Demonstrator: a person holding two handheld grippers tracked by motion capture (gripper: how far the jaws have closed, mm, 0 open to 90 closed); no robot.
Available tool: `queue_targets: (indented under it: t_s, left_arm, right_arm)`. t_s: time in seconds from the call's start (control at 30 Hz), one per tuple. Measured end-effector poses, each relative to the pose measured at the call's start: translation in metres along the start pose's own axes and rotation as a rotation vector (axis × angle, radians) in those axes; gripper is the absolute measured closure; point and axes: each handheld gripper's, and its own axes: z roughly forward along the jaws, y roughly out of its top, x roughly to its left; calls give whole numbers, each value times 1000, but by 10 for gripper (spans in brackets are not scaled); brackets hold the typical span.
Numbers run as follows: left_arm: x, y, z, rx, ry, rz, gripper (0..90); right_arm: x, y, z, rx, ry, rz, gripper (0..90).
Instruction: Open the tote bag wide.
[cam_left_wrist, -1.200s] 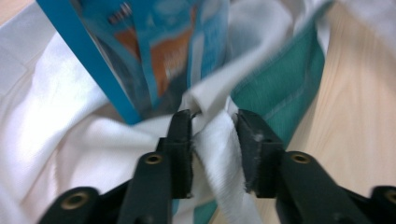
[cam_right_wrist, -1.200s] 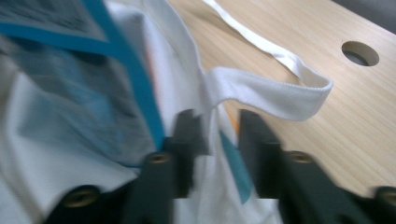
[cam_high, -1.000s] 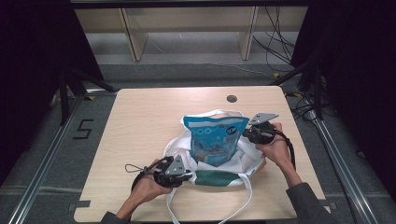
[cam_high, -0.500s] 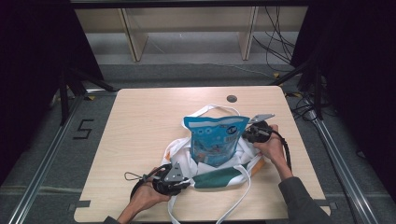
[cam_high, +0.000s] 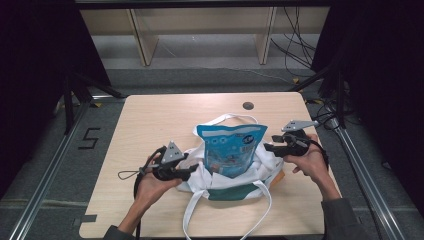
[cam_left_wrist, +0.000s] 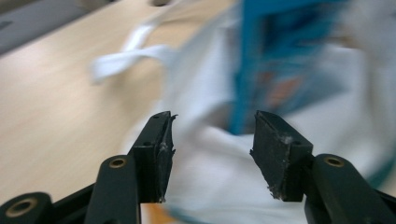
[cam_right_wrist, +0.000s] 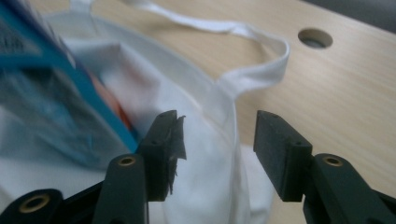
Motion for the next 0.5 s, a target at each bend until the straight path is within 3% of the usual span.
queue_targets:
  t_s: [0.03, 0.13, 0.23, 0.3, 0.33, 0.4, 0.43, 0.47, 0.5]
  left_arm:
    - [8, 0, 4, 15, 0, 6, 473]
    - [18, -3, 22, 33, 16, -60, 499]
    - [29, -6, 34, 45, 32, -36, 613]
    - [35, -9, 41, 55, 81, -27, 738]
    - [40, -11, 44, 82, 93, -5, 782]
    - [47, -17, 53, 69, 77, -64, 806]
    - [50, -21, 57, 77, 78, -87, 807]
    - [51, -25, 62, 91, 76, -97, 813]
    - [51, -27, 66, 95, 73, -100, 817]
  right_arm:
    - [0, -3, -1, 8, -21, -21, 502]
    - [1, -11, -3, 28, -25, -4, 518]
    - [1, -18, -1, 48, -15, -31, 641]
    - [1, -23, 4, 61, -30, -63, 762]
    - [-3, -25, 6, 88, -45, -115, 814]
    - [-4, -29, 9, 86, -79, -96, 857]
    - [-5, -30, 11, 96, -90, -110, 864]
    - [-7, -30, 9, 140, -76, -104, 870]
    - [-8, -33, 14, 96, -98, -100, 873]
